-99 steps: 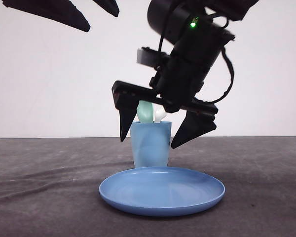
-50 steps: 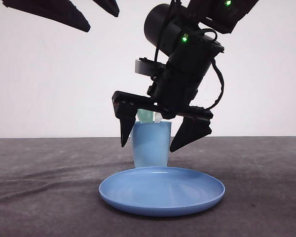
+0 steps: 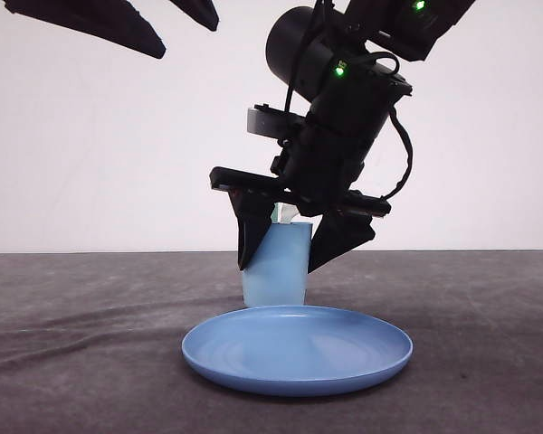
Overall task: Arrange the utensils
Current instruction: 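Lower the right gripper around the blue cup rim and close, then lift the cup with the right gripper and move it over the plate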
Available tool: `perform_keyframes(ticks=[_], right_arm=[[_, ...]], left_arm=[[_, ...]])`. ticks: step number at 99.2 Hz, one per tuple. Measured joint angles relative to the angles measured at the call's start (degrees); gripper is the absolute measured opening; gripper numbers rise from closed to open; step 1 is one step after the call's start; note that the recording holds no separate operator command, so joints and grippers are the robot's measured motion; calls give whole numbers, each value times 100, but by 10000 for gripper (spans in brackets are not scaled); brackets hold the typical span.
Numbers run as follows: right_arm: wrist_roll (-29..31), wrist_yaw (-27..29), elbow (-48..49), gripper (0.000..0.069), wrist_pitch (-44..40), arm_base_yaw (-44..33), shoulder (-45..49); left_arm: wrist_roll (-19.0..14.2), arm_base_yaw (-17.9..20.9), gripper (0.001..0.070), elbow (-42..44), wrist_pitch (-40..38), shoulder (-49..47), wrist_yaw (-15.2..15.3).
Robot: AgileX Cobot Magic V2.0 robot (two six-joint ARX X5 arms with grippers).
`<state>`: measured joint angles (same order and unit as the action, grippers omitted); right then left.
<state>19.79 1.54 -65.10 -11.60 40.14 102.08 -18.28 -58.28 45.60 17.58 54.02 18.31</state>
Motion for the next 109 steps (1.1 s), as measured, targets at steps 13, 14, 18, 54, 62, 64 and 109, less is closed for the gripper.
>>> perform_keyframes(ticks=[13,14,18,54,62,64,109], right_arm=[[-160,17,0,420,-282,24,-577],[-170,17,0,420,-310,26,-638],[-236,17,-4,420,-450,35,-879],[-708,24,-24,418,-1799,415,-2643],[-743,168,-33,418,-1991,511,-2798],[-745,199,-33,418,-2037,533,-2809],[-540,584,1257,417,-1314,1060,-2739]], left_arm=[[0,0,294,0,0,0,0],[0,0,294,0,0,0,0],[0,0,294,0,2,0,0],[0,-2,294,0,2,0,0],[2,-2,294,0,2,0,0],[0,-2,294,0,2,0,-2],[0,-2,294,0,2,0,-2]])
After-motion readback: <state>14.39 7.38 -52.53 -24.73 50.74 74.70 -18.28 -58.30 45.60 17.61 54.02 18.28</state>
